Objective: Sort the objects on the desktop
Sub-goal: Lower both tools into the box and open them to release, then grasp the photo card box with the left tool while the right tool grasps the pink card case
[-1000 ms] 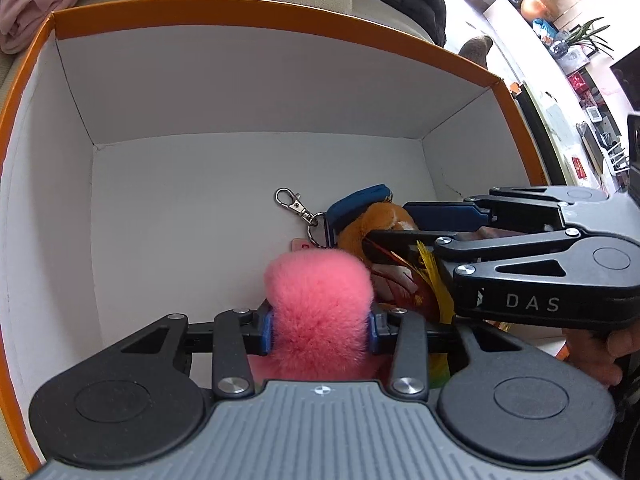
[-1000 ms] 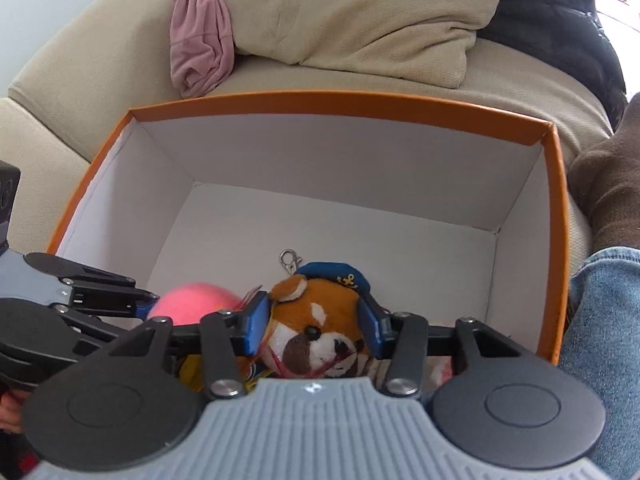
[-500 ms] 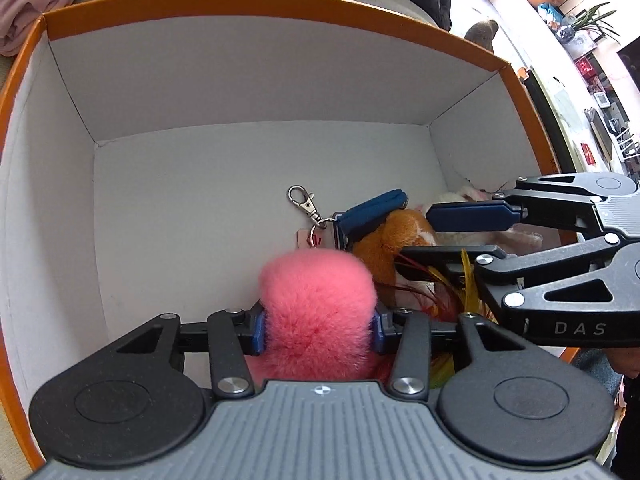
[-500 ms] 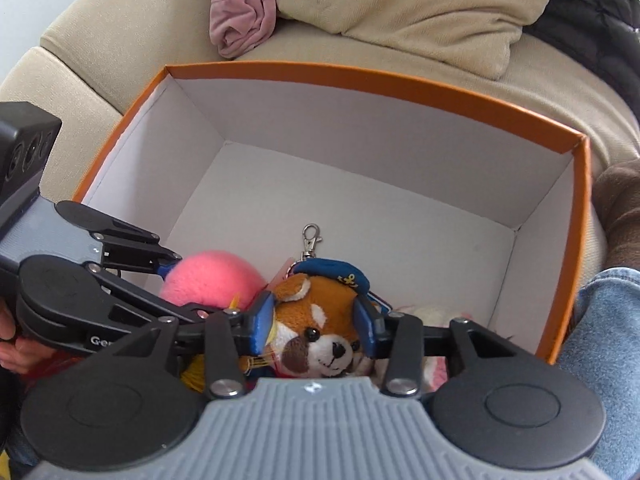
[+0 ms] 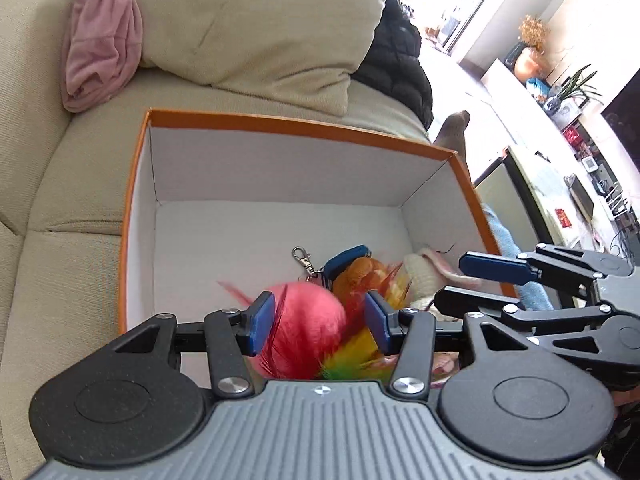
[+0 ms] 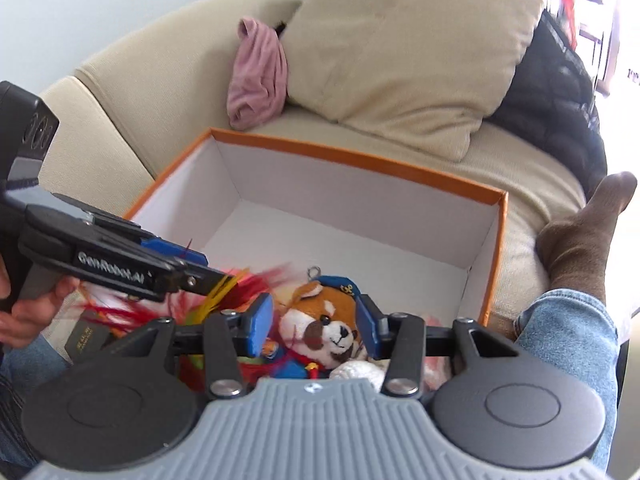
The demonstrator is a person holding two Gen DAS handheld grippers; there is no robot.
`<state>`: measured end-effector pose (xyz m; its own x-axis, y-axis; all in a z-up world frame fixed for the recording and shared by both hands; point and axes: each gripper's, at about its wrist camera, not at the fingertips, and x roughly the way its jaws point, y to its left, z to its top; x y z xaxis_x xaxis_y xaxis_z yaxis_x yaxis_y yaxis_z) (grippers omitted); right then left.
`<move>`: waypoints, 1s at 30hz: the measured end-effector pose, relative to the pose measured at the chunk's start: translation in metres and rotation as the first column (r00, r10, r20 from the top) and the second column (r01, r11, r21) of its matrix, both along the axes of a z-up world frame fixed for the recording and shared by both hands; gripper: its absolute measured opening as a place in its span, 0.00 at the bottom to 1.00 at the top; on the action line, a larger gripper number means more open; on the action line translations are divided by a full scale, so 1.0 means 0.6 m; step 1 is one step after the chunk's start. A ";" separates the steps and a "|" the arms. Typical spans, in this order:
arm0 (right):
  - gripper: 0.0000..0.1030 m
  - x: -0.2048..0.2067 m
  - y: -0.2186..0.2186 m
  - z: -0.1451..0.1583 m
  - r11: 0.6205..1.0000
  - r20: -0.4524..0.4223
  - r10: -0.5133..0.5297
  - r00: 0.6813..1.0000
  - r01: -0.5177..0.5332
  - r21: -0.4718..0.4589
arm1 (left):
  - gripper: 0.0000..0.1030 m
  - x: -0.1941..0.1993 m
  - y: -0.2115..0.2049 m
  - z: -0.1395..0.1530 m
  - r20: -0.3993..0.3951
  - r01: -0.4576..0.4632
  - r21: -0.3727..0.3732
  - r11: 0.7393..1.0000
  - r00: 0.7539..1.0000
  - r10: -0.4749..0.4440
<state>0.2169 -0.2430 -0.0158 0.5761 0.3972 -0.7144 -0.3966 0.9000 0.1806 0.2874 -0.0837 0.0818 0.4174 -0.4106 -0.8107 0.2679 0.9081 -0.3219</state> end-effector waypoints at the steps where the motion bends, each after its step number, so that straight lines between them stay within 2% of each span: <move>1: 0.47 -0.012 0.000 0.002 1.000 0.020 -0.011 1.000 0.011 0.008 | 0.56 -0.015 0.004 0.012 0.021 -0.005 -0.012 1.000 1.000 0.005; 5: 0.47 -0.060 -0.008 0.009 0.997 0.056 -0.064 0.996 0.061 0.042 | 0.56 -0.069 0.005 0.052 0.089 -0.012 -0.041 0.999 0.996 0.016; 10: 0.46 -0.124 -0.016 0.004 0.987 0.030 -0.129 0.991 0.125 0.101 | 0.56 -0.139 0.005 0.069 0.125 -0.018 -0.046 0.999 0.992 0.024; 15: 0.46 -0.176 -0.017 -0.013 0.979 -0.015 -0.168 0.986 0.169 0.112 | 0.56 -0.201 0.001 0.050 0.122 -0.037 0.002 0.999 0.992 0.036; 21: 0.44 -0.222 -0.003 -0.048 0.974 -0.091 -0.161 0.983 0.173 0.146 | 0.56 -0.236 0.015 -0.009 0.031 -0.129 0.049 0.990 0.991 0.128; 23: 0.44 -0.232 0.006 -0.059 0.979 -0.083 -0.154 0.985 0.163 0.126 | 0.56 -0.243 0.021 -0.029 0.012 -0.154 0.049 0.987 0.988 0.153; 27: 0.44 -0.239 0.004 -0.071 0.977 -0.054 -0.194 0.980 0.197 0.078 | 0.56 -0.255 0.013 -0.050 0.012 -0.117 -0.011 0.993 0.993 0.118; 30: 0.44 -0.238 -0.014 -0.084 0.966 -0.078 -0.240 0.968 0.246 0.080 | 0.56 -0.266 -0.018 -0.057 0.046 -0.036 -0.002 0.999 0.998 0.036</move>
<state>0.0740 -0.2517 -0.0664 0.6147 0.3148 -0.7233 -0.1526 0.9470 0.2825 0.1280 -0.0943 0.0478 0.4691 -0.3955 -0.7896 0.2494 0.9170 -0.3112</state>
